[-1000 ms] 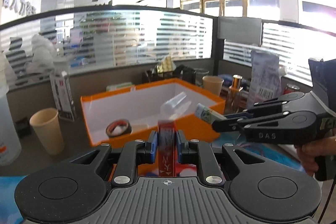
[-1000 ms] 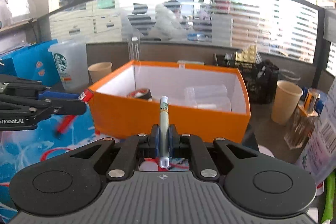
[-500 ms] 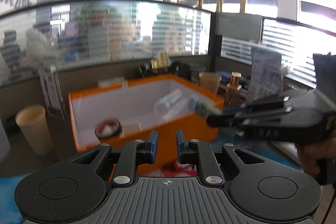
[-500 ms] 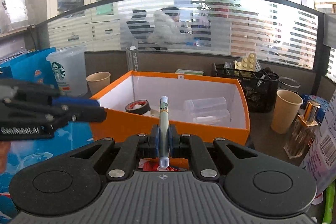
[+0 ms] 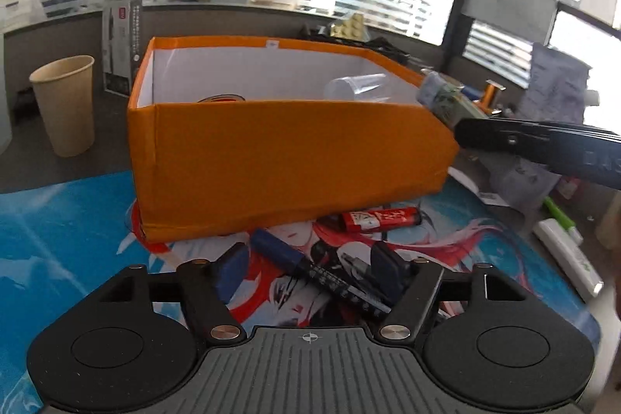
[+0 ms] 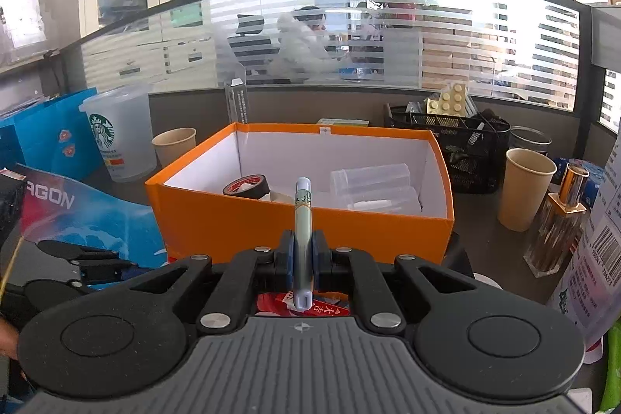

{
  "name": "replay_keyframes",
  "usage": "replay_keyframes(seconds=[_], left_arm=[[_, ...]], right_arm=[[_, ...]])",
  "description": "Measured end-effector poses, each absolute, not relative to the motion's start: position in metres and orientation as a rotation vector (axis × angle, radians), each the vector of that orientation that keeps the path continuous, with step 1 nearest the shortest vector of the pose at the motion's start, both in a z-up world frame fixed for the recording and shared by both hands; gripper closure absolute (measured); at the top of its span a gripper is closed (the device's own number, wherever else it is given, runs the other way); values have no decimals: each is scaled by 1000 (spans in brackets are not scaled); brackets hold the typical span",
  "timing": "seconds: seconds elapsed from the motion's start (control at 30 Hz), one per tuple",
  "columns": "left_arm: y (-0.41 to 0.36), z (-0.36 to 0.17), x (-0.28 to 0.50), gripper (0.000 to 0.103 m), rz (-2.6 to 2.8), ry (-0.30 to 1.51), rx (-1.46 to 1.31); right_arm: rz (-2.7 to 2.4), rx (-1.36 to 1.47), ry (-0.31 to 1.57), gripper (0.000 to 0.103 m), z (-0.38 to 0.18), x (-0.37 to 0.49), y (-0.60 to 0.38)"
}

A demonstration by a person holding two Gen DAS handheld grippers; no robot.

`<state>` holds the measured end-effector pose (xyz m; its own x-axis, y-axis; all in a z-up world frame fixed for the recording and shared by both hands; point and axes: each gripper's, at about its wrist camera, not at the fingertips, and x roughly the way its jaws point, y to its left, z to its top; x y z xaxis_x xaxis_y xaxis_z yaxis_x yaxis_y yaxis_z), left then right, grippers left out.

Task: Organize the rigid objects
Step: 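Grasp the blue-capped black marker on the mat with the left gripper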

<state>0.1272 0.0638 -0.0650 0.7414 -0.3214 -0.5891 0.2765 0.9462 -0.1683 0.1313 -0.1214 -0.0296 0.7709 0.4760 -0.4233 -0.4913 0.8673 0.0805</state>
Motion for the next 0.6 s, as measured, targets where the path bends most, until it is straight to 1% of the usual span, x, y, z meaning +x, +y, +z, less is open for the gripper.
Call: replay_keyframes(seconds=[0.07,0.13,0.2,0.27,0.3,0.4,0.47,0.53,0.6], left_arm=[[56,-70,131,33,-319,673,-45],[49,-81,133,36,-336,711,-44],[41,-85,123,41,-312,658,5],[36,-86,118,71,-319,634,13],[38,-85,117,75,-321,631,-12],[48,-85,118,83,-331,629,-52],[57,-84,118,90,-332,637,-100],[65,-83,120,93,-332,645,-139],[71,-82,118,93,-335,642,-152]], right_arm=[[523,-31,448,94,-30,131,-123],[523,-28,448,94,-31,131,-125],[522,-22,445,94,-31,129,-128],[525,-20,445,94,-31,128,-130],[526,-20,445,94,-32,128,-131],[528,-18,443,94,-31,127,-133],[527,-19,437,94,-29,125,-135],[525,-16,433,94,-28,124,-137],[521,-11,431,94,-28,123,-138]])
